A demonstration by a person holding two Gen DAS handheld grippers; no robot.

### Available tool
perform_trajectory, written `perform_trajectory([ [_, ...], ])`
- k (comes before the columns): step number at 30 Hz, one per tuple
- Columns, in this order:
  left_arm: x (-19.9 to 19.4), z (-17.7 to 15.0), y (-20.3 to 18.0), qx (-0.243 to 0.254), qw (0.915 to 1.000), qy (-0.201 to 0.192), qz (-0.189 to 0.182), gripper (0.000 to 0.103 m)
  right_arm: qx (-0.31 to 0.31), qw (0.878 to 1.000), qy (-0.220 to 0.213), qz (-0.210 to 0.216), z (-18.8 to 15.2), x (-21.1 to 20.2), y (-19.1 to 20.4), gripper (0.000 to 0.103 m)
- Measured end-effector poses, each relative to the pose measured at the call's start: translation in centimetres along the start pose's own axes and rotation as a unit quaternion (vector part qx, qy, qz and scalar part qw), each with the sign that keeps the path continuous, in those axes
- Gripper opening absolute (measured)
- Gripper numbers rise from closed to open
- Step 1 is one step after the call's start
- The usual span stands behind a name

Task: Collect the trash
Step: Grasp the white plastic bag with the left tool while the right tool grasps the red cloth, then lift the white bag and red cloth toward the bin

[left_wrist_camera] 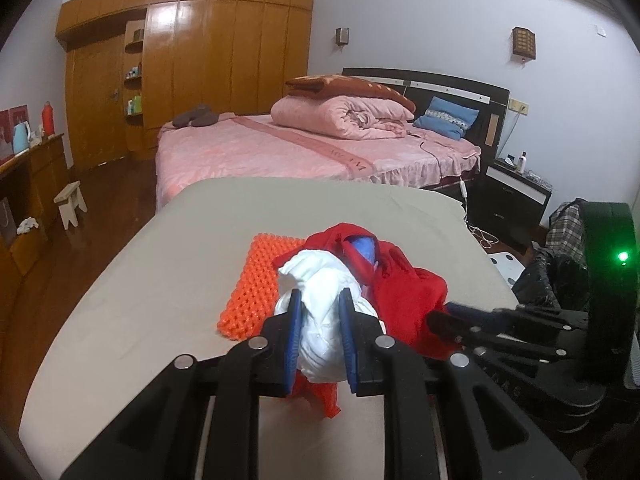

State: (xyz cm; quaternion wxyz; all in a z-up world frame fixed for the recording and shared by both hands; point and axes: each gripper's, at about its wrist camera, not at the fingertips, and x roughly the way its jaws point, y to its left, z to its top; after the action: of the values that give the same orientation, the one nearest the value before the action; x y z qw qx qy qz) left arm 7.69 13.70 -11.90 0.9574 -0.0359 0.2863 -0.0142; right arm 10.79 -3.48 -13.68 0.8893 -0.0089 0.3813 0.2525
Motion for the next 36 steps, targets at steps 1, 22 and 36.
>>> perform_trajectory([
  [1, 0.0, 0.0, 0.1, -0.001, 1.0000, 0.000, 0.000, 0.019, -0.001, 1.000, -0.003, 0.003, 0.1, -0.2, 0.1, 0.005],
  [22, 0.0, 0.1, 0.2, 0.000, 1.0000, -0.001, 0.000, 0.019, -0.002, 1.000, -0.022, 0.002, 1.5, -1.9, -0.5, 0.038],
  [36, -0.3, 0.6, 0.9, -0.008, 0.9999, -0.005, 0.013, 0.019, -0.076, 0.996, 0.017, -0.046, 1.4, 2.2, 1.7, 0.022],
])
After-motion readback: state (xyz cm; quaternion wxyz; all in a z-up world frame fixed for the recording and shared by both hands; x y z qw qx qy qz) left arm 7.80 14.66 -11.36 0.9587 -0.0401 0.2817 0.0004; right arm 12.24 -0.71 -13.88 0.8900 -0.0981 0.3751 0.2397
